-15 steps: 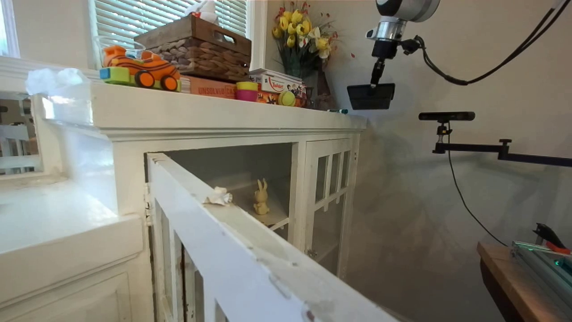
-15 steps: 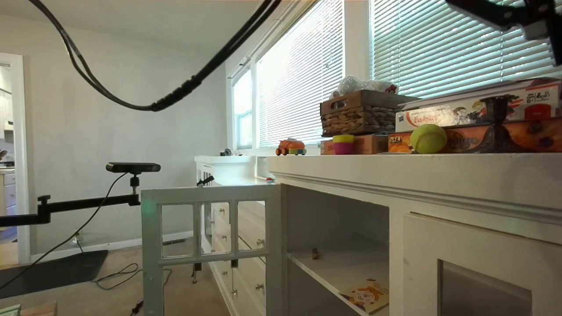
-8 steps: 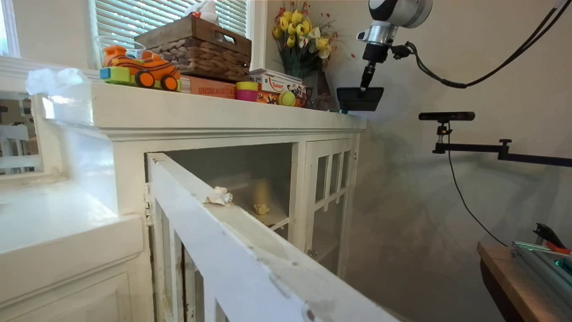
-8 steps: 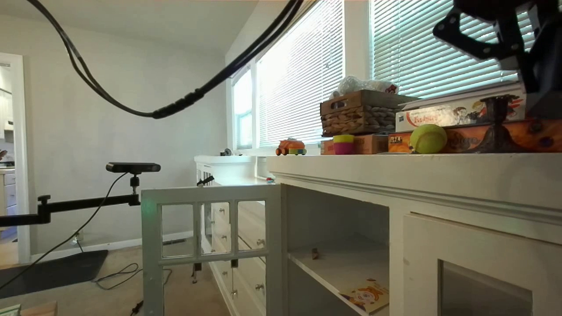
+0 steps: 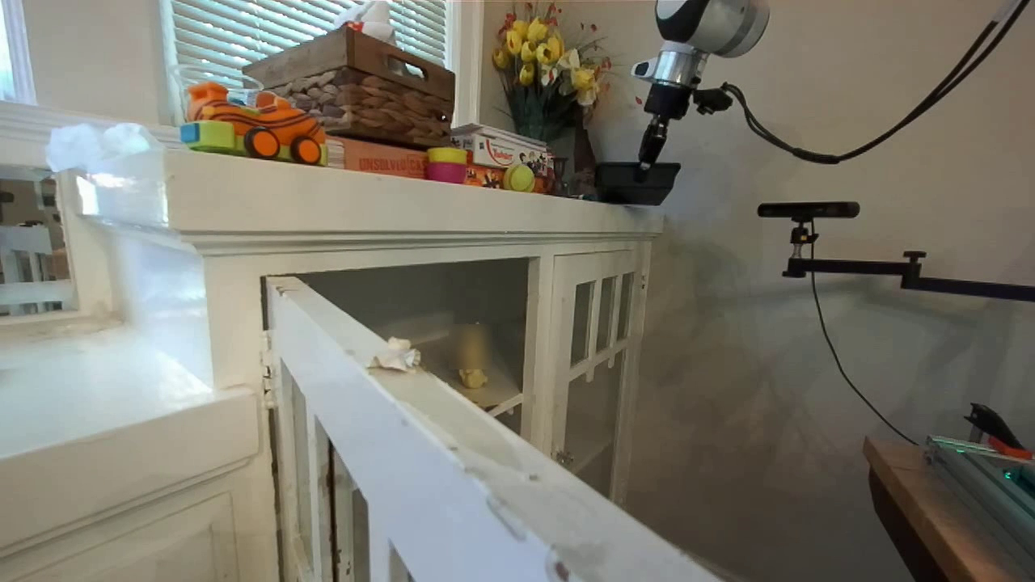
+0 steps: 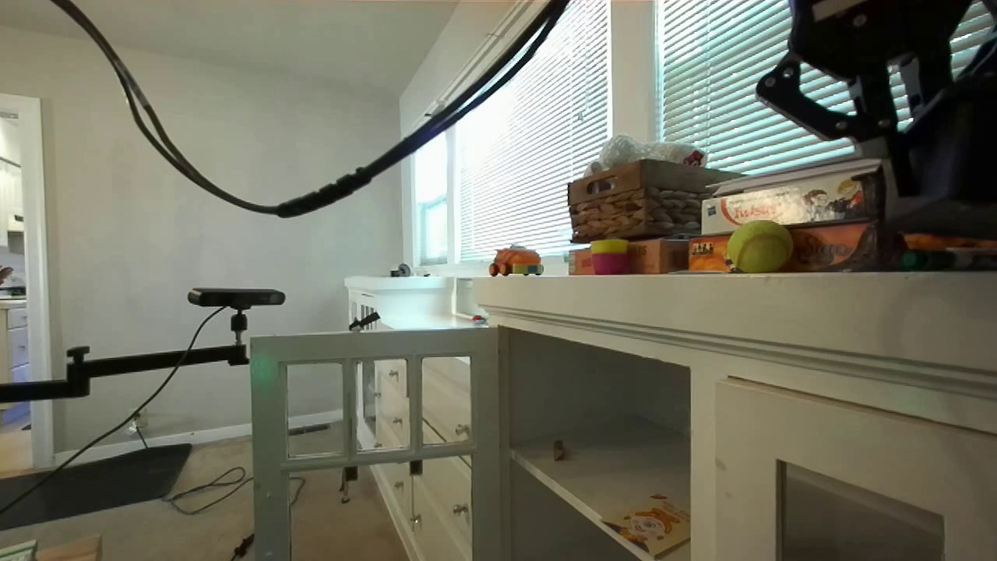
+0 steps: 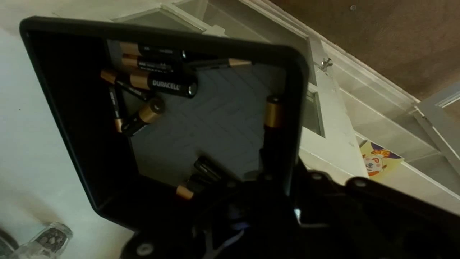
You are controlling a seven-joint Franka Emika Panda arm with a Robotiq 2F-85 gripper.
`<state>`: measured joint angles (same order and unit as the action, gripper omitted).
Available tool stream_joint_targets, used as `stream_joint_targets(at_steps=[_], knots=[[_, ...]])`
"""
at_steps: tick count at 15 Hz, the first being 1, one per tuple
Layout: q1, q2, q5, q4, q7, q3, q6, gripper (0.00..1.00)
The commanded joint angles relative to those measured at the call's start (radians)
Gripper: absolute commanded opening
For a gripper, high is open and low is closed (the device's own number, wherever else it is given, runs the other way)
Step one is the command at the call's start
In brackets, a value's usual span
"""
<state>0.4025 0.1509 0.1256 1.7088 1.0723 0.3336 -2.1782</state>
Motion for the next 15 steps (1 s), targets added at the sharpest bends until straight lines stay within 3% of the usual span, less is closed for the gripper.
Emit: stream_joint_targets(at_steps=[1,9,15], knots=[[0.013,0.002,0.003,-0.039,0.038,-0.012,-0.008,0.03],[0.003,-0.057,-0.072,-0.027,-0.006,0.002,-0.009,0.03],[0.044,0.013,-0.004,-0.076,0.002,0.022,-0.049,0.03]])
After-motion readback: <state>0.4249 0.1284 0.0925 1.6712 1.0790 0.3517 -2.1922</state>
